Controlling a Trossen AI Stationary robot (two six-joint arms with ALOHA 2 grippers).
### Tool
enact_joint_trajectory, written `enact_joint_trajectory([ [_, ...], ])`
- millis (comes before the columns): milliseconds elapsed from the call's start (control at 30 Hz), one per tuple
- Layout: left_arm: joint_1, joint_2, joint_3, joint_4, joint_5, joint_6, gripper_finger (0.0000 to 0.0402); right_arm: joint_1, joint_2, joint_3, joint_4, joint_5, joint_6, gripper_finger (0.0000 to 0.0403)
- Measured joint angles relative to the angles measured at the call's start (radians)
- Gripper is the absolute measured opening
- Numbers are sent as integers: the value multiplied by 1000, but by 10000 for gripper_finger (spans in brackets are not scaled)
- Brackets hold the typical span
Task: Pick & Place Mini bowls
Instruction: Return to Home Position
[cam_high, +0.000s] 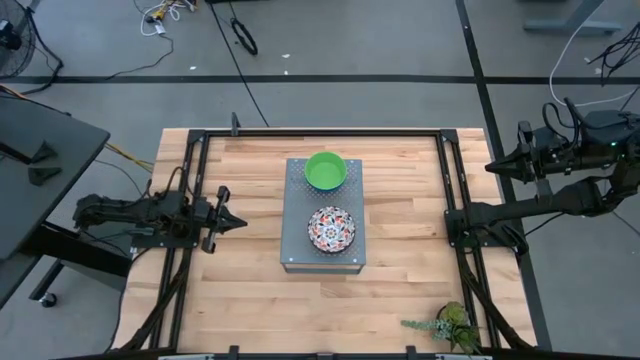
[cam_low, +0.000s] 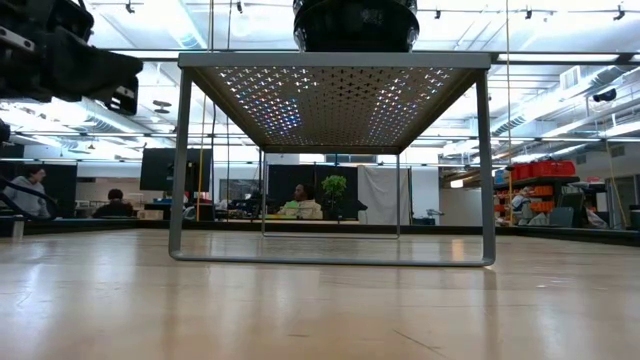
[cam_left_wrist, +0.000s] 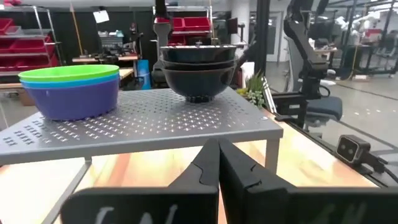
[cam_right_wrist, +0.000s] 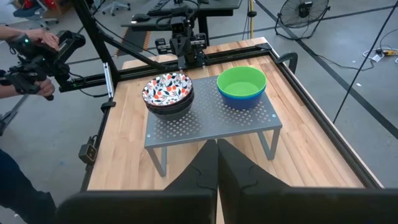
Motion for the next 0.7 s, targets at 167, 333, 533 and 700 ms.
enact_joint_trajectory([
  [167,-2,1,0,-6,-24,-1,0,0,0,0,0,0,0,3],
  [333,-2,1,0,-12,-27,-10,1,0,0,0,0,0,0,3],
  [533,1,6,0,-21,-26,-32,20,0,0,0,0,0,0,3],
  [700,1,6,-2,4,-23,-32,32,0,0,0,0,0,0,3],
])
